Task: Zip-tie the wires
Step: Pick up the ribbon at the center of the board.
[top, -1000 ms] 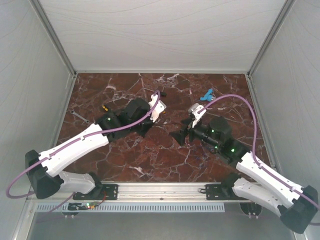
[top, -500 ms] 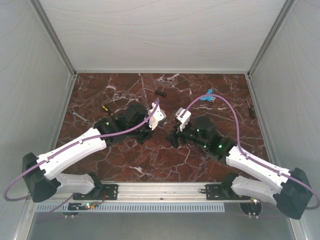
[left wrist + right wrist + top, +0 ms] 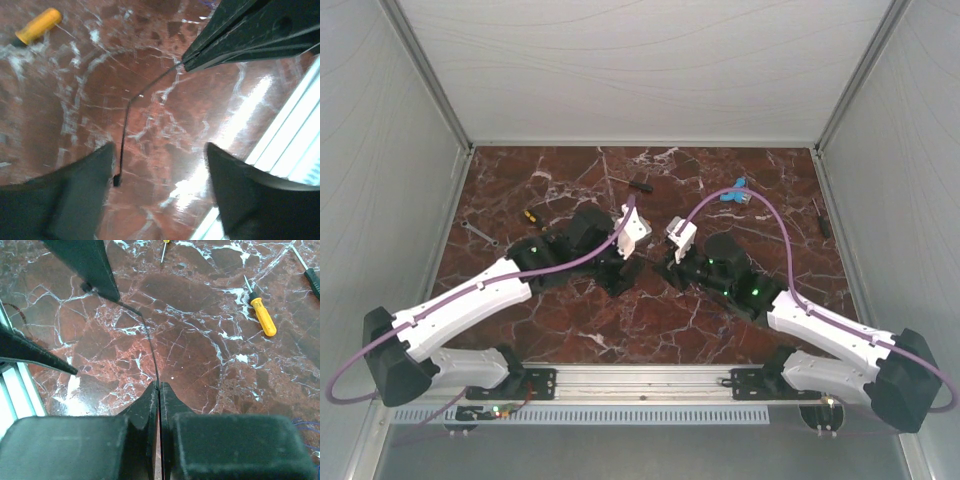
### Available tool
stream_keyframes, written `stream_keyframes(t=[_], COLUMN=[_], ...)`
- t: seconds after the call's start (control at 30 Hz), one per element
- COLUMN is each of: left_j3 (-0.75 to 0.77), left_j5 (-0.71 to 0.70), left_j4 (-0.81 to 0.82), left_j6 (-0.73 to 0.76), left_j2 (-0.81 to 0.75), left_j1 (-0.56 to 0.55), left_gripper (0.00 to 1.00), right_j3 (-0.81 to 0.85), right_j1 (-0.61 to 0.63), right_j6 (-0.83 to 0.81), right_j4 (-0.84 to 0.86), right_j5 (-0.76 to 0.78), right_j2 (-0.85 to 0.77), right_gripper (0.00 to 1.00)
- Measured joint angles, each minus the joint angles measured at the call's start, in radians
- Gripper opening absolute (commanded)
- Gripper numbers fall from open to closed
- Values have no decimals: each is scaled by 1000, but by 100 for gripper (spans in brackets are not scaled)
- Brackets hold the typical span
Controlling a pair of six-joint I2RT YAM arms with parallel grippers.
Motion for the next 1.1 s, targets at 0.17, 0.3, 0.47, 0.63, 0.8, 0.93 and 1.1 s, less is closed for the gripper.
stream_keyframes(t=[0.17,0.3,0.47,0.63,0.8,0.93,1.1], left_j3=[-11,-11,-43,-113,-187,-204,-212], left_j5=[-80,-143,-137,26,257,358,441], left_j4=[40,98,239,399,558,645,773], left_j6=[-53,-119,-250,-406,-531,-586,-648], left_j2=[-35,-119,-263,-302,-243,-197,-158], left_j1=[0,0,0,0,0,0,0], left_gripper=[100,100,100,95,88,83,78], right_j3=[-9,-52,-123,-161,-166,-166,-166], right_j1=[0,0,0,0,0,0,0], right_j6=[27,78,184,263,323,369,404], right_j4=[32,98,232,447,686,822,927], right_j5=[7,56,187,274,274,240,191], right_j2=[-8,-40,-100,-127,-110,-91,-88], right_gripper=[0,0,0,0,0,0,0])
